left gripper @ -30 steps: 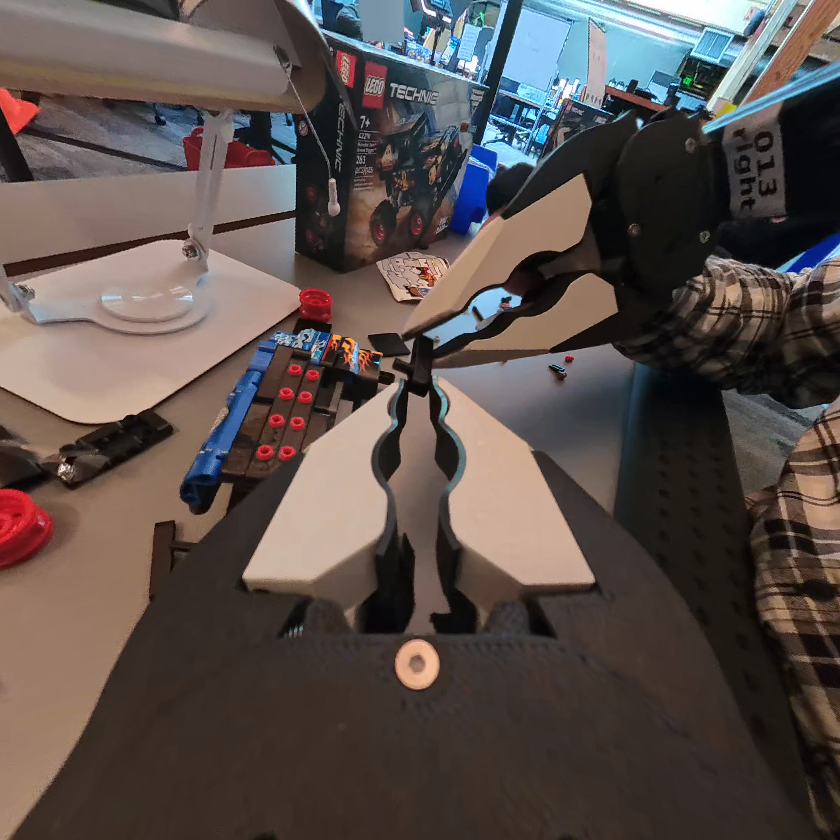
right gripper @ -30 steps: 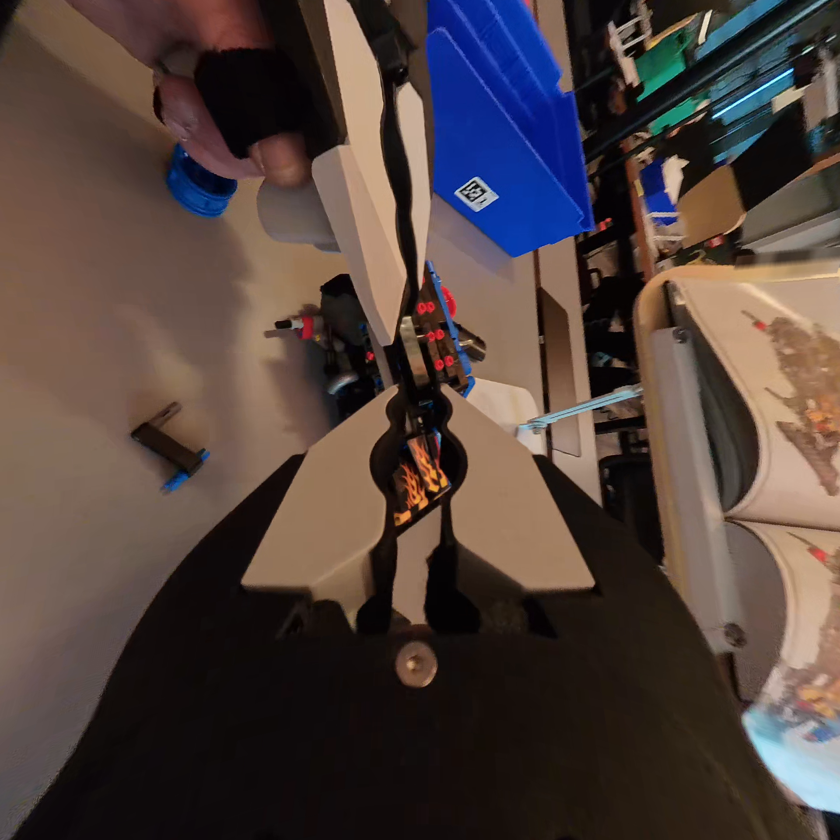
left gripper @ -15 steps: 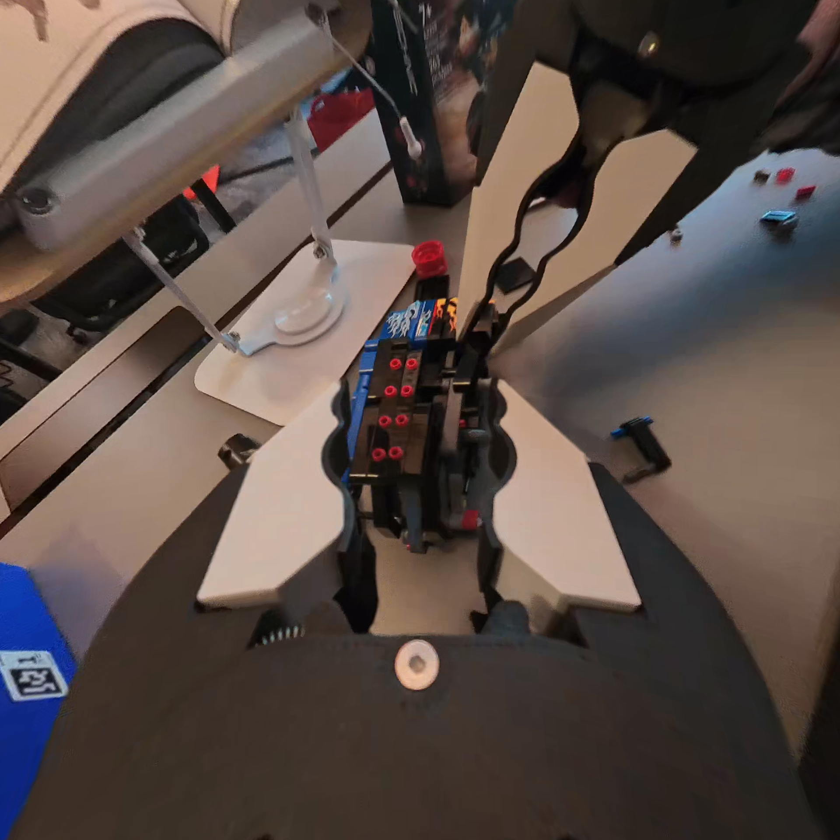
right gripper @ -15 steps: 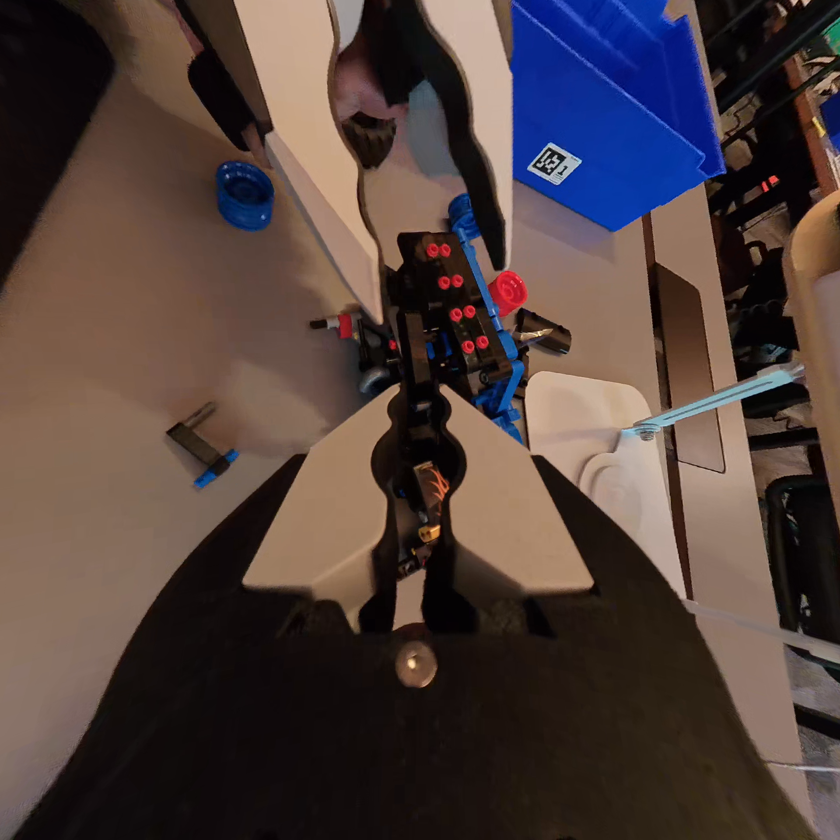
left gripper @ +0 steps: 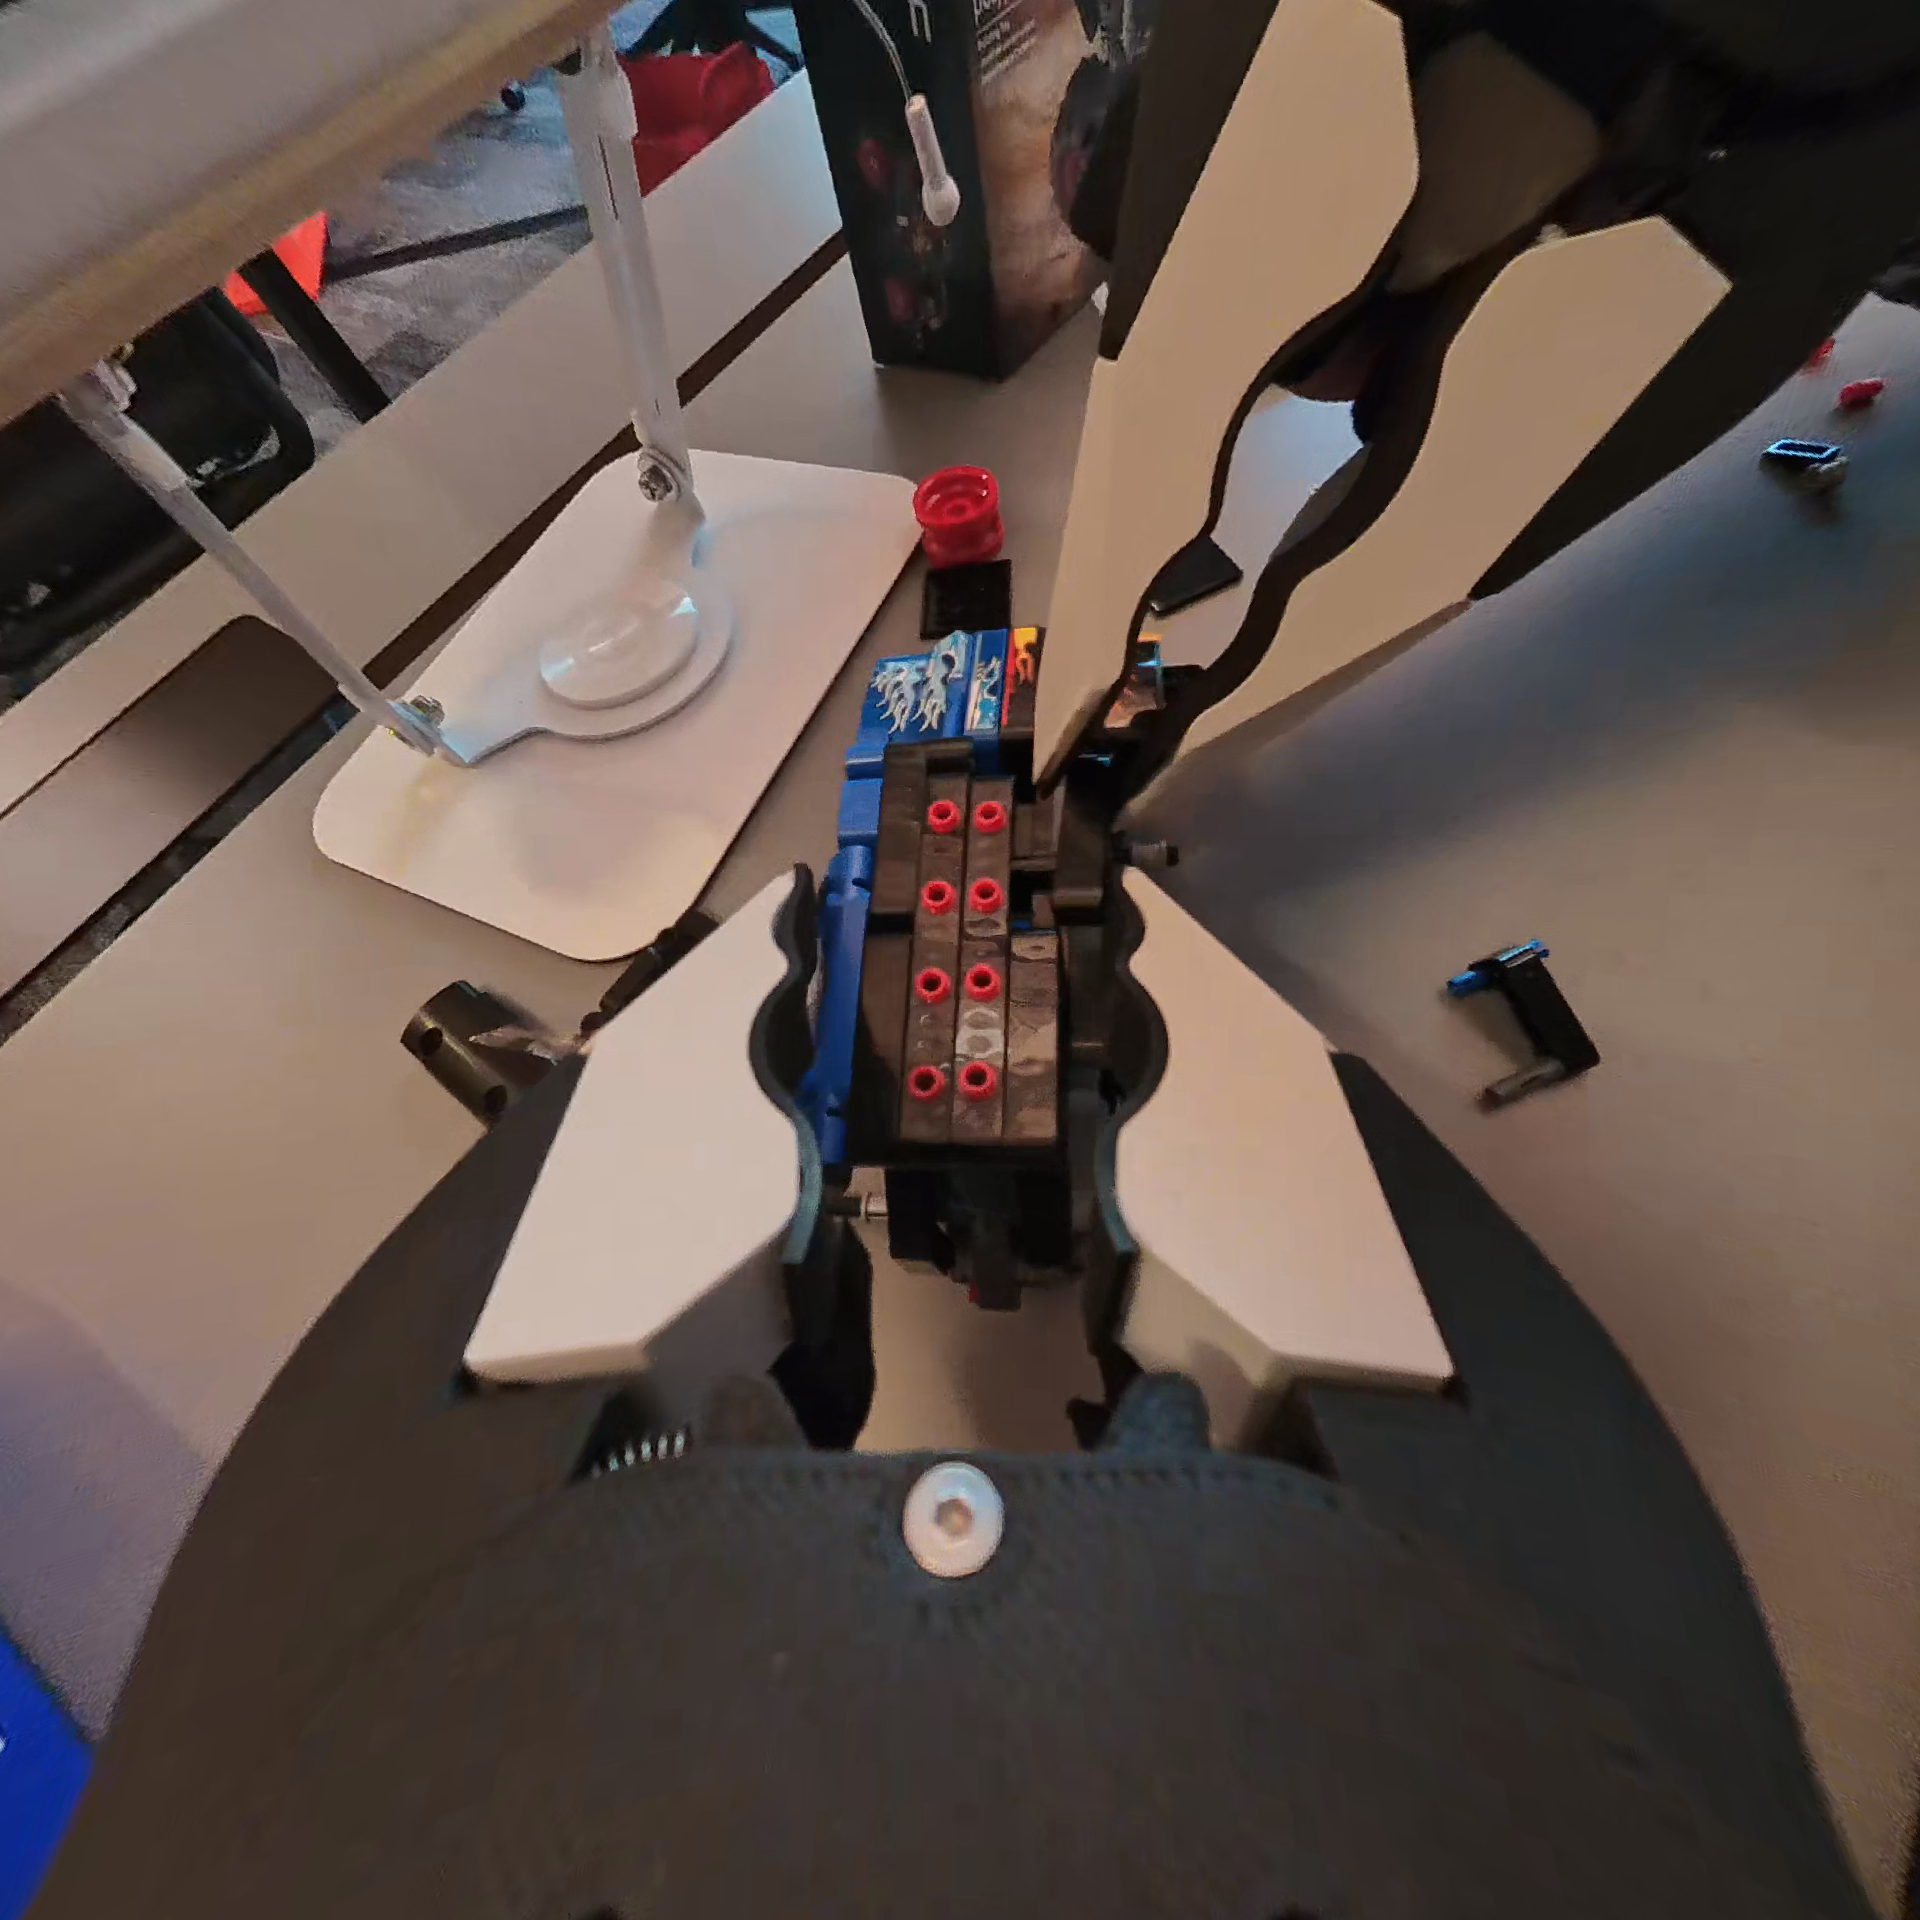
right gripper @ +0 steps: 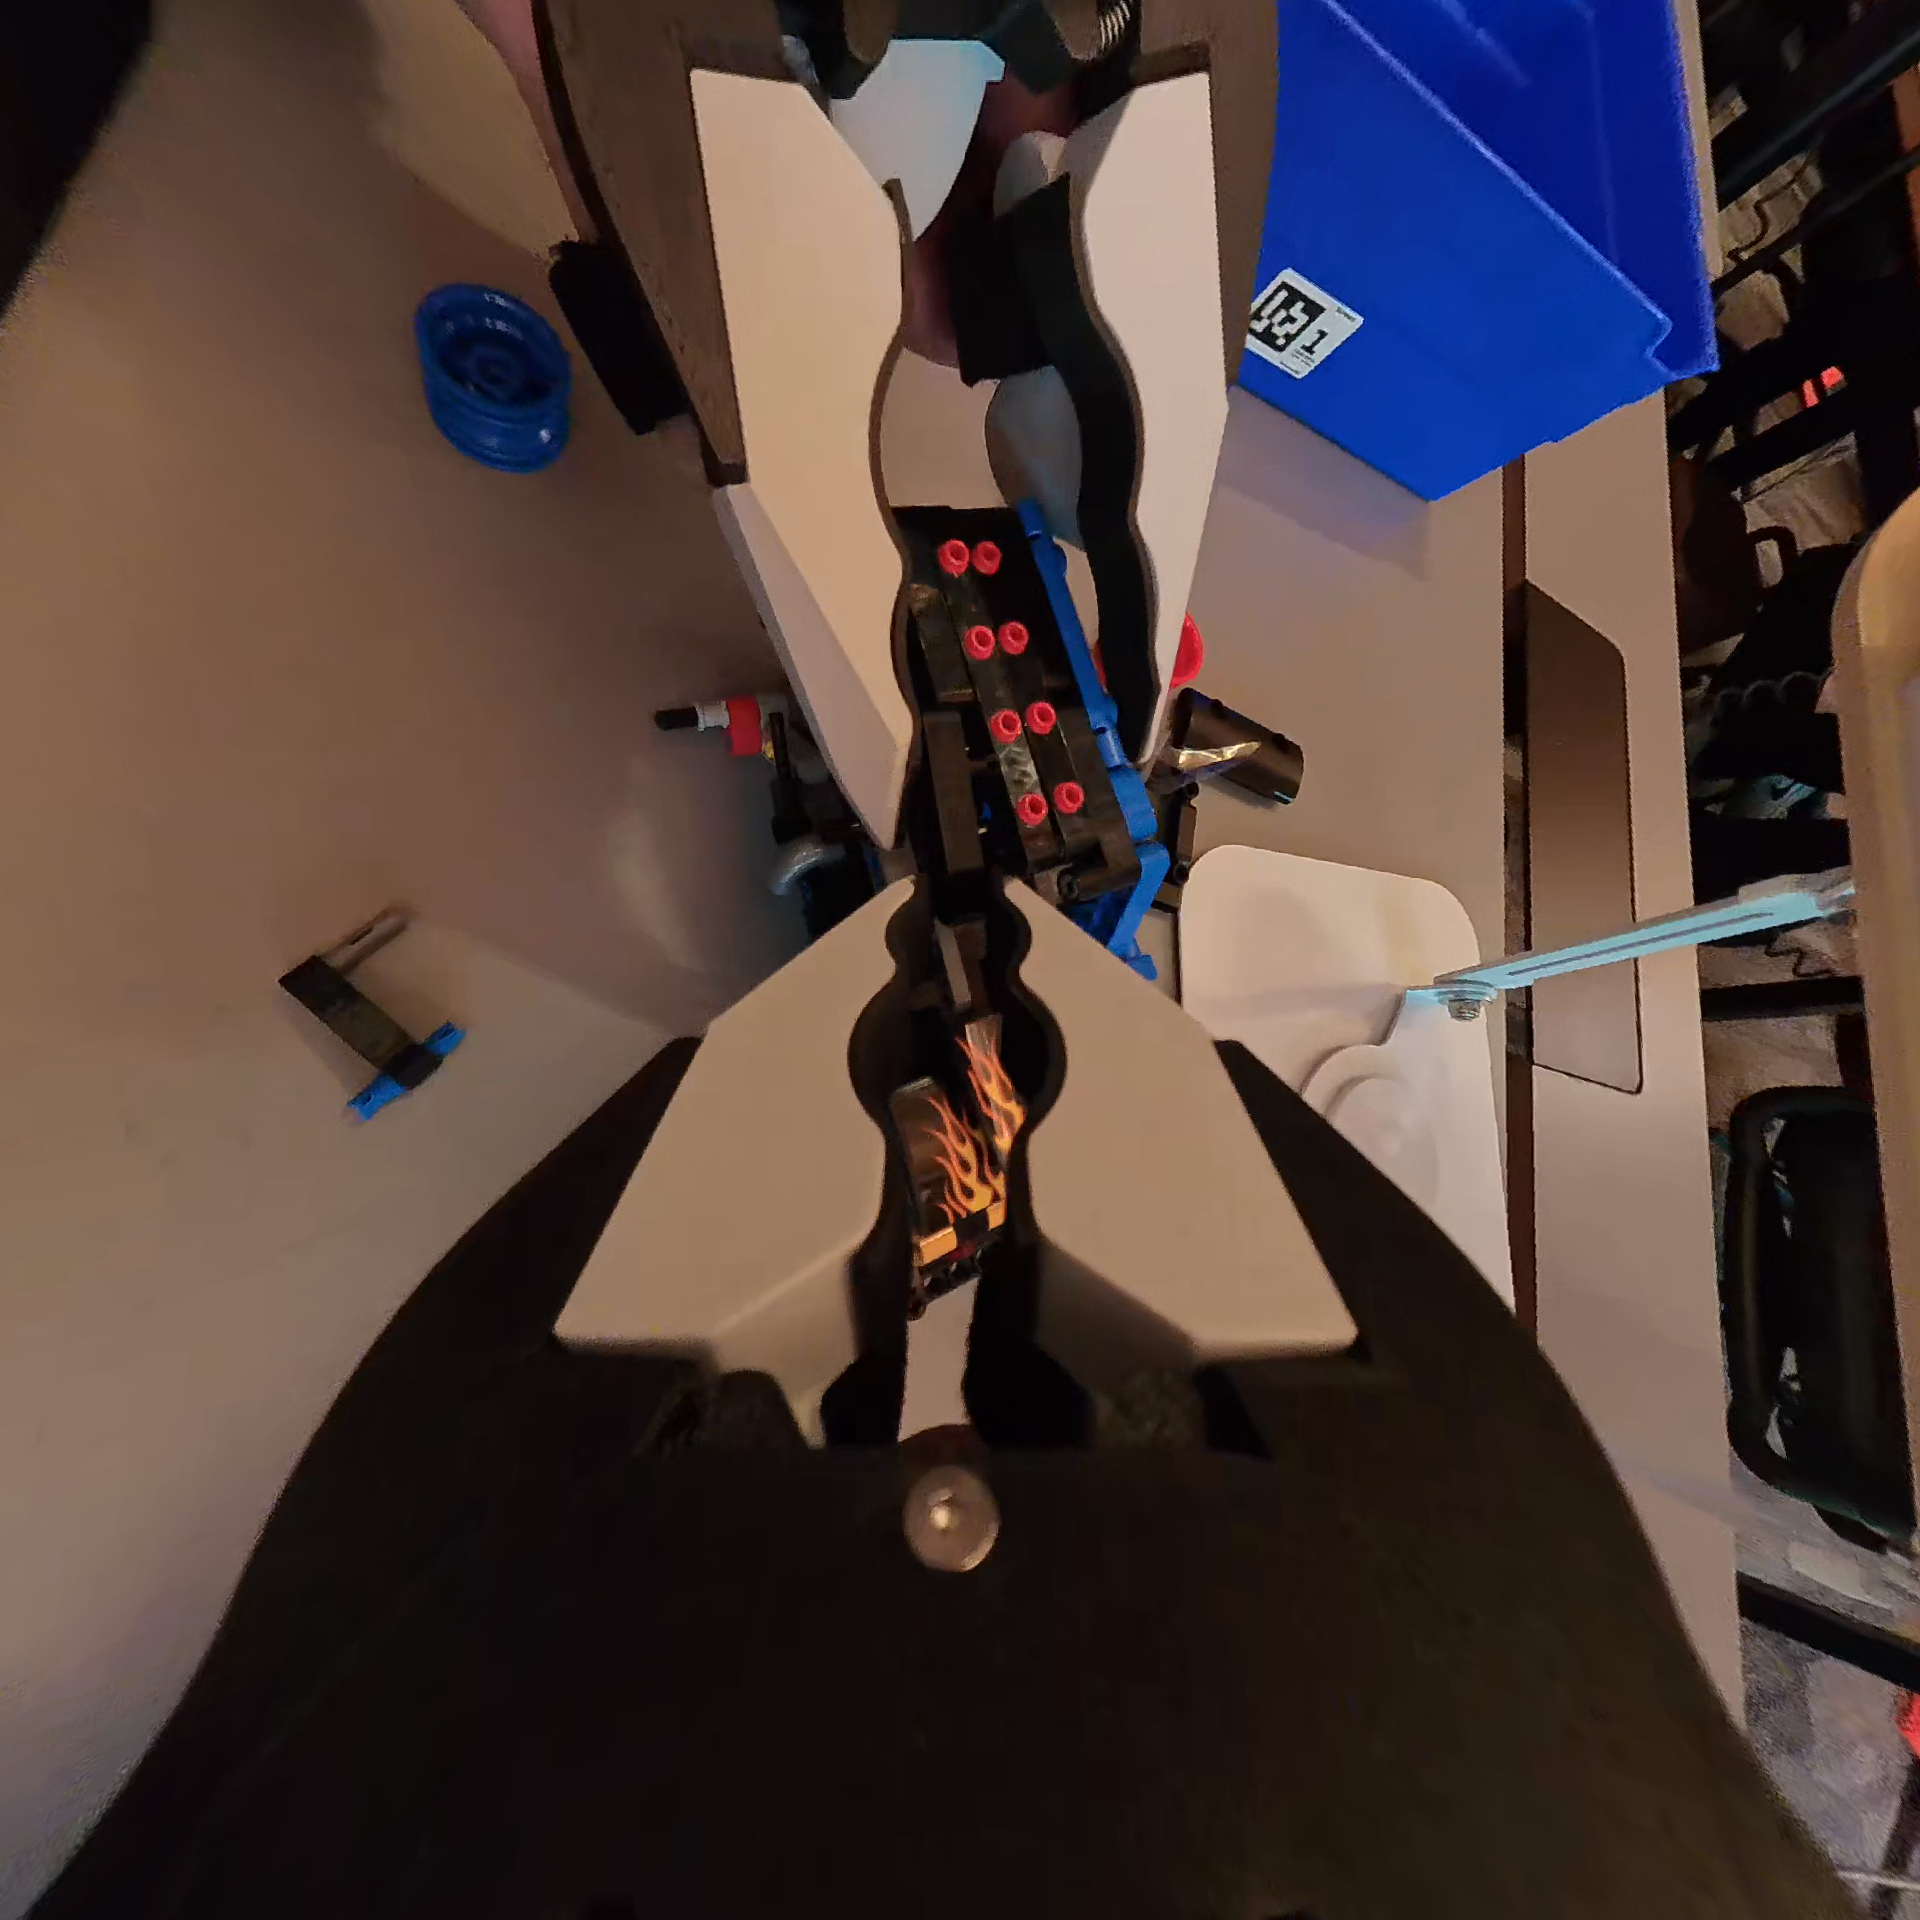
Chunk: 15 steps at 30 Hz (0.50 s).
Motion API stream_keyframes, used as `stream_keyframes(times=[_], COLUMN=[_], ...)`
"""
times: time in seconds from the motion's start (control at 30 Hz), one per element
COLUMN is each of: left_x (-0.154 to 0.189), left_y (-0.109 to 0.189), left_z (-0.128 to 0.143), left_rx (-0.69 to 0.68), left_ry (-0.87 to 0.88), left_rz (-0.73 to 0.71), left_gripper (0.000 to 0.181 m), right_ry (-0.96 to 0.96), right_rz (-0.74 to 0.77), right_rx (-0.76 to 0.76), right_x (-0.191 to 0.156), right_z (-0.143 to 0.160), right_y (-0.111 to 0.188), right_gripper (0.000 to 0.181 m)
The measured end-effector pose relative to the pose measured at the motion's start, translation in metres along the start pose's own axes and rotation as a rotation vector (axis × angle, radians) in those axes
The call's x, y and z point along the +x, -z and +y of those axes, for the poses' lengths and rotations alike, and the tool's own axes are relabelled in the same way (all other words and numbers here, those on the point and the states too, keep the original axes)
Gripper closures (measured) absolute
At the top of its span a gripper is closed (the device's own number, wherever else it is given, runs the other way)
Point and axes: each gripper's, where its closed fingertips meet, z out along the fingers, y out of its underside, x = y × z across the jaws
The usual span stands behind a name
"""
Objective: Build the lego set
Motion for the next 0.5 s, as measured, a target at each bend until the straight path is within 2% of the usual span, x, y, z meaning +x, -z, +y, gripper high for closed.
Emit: stream_keyframes(times=[0.5], left_x=[-0.0010], left_y=[-0.0033], left_z=[0.0003], left_rx=[0.011], left_ry=[-0.014], left_rz=[-0.006], left_gripper=[0.129], right_ry=[0.014], right_rz=[0.049], right_rx=[-0.069], right_x=[0.0017], right_z=[0.0049], right_y=[0.0006], right_gripper=[0.174])
